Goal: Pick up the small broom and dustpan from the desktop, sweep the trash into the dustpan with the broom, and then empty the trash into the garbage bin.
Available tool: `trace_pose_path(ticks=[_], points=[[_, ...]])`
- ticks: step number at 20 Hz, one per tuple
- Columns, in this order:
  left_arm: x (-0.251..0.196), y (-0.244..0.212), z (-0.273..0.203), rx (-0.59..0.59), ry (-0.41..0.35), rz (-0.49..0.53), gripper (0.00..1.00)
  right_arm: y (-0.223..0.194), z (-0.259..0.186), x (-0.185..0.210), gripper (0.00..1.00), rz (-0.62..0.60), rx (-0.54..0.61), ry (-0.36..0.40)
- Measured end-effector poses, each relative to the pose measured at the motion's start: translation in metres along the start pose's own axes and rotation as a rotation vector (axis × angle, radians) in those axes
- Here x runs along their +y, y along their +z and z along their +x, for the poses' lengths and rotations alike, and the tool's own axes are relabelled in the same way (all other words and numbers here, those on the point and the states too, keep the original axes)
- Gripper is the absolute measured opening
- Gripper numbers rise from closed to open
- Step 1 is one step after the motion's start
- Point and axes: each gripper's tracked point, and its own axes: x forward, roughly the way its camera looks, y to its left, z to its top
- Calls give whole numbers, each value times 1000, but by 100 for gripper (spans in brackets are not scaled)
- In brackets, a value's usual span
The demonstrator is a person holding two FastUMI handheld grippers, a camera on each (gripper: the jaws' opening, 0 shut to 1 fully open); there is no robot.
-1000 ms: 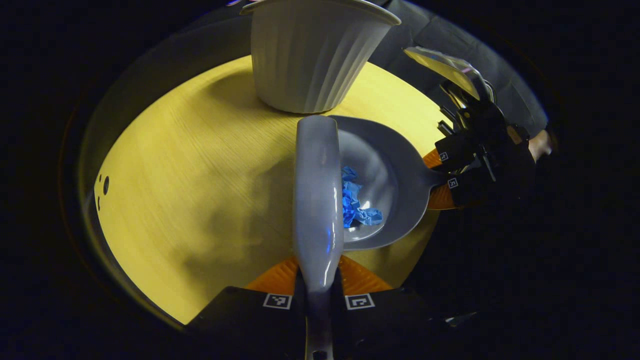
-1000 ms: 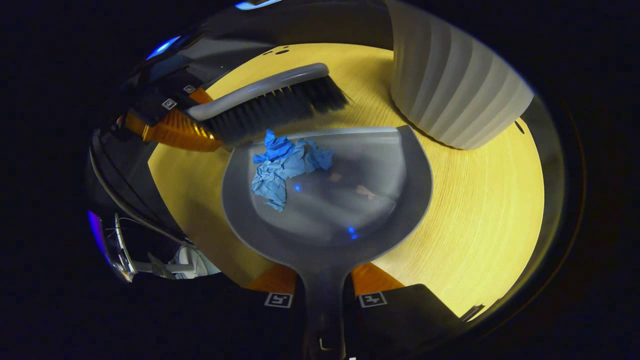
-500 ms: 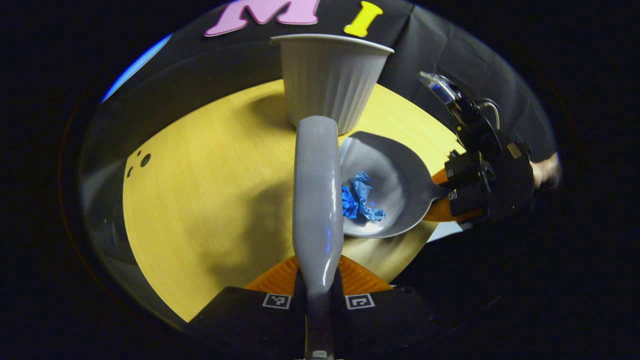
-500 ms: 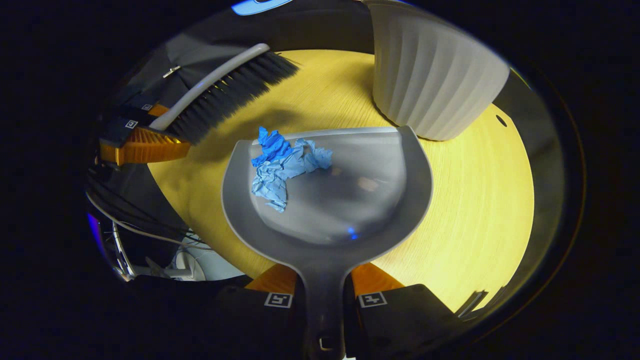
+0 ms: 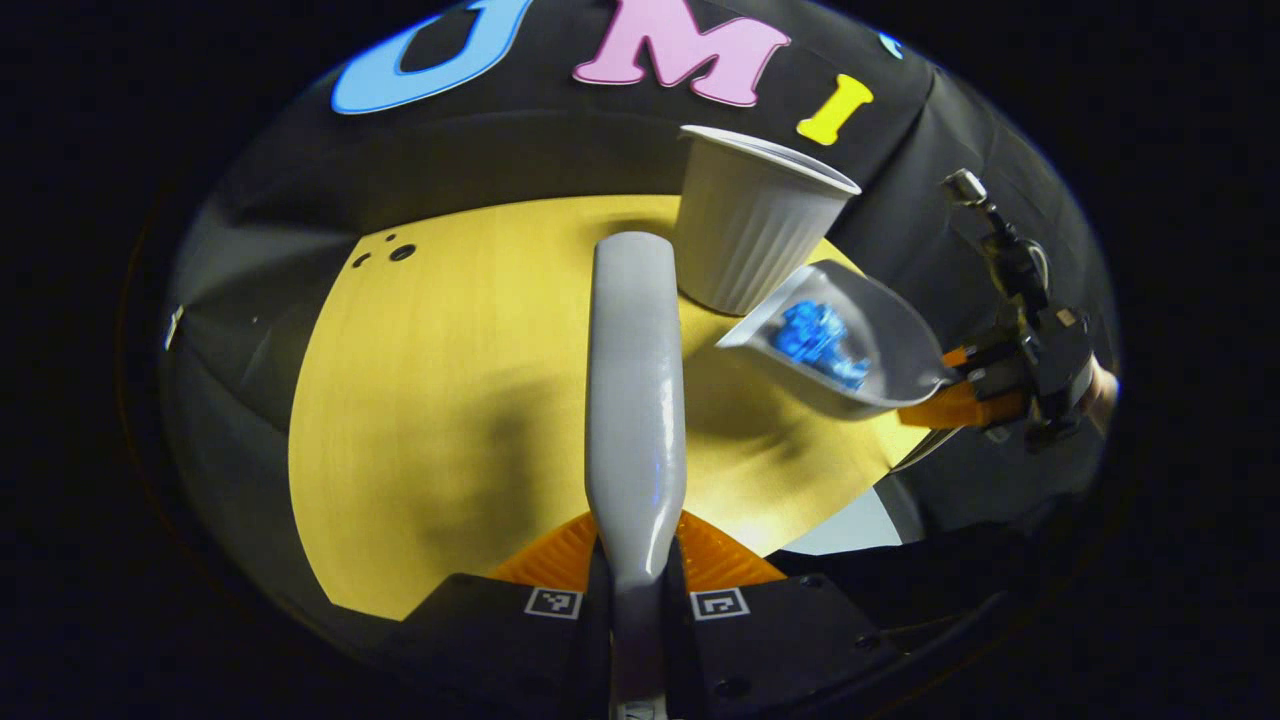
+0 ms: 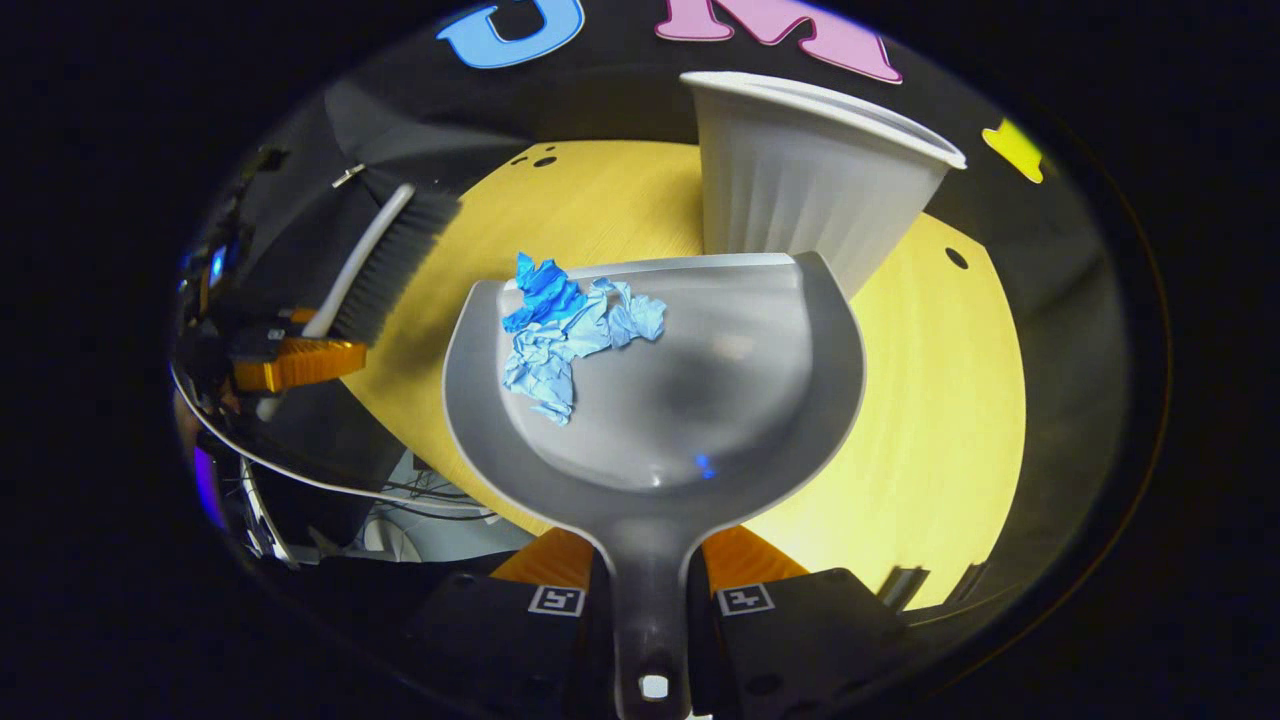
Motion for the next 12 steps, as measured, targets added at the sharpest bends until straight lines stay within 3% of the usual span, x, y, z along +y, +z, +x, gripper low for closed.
trace_pose_path(ticks=[8, 12], points=[[13, -61, -18, -1, -9, -102, 25, 1, 1, 3, 33, 50, 17, 0], [19, -65, -17, -10, -15, -173, 25, -1, 4, 5, 33, 63, -17, -10]])
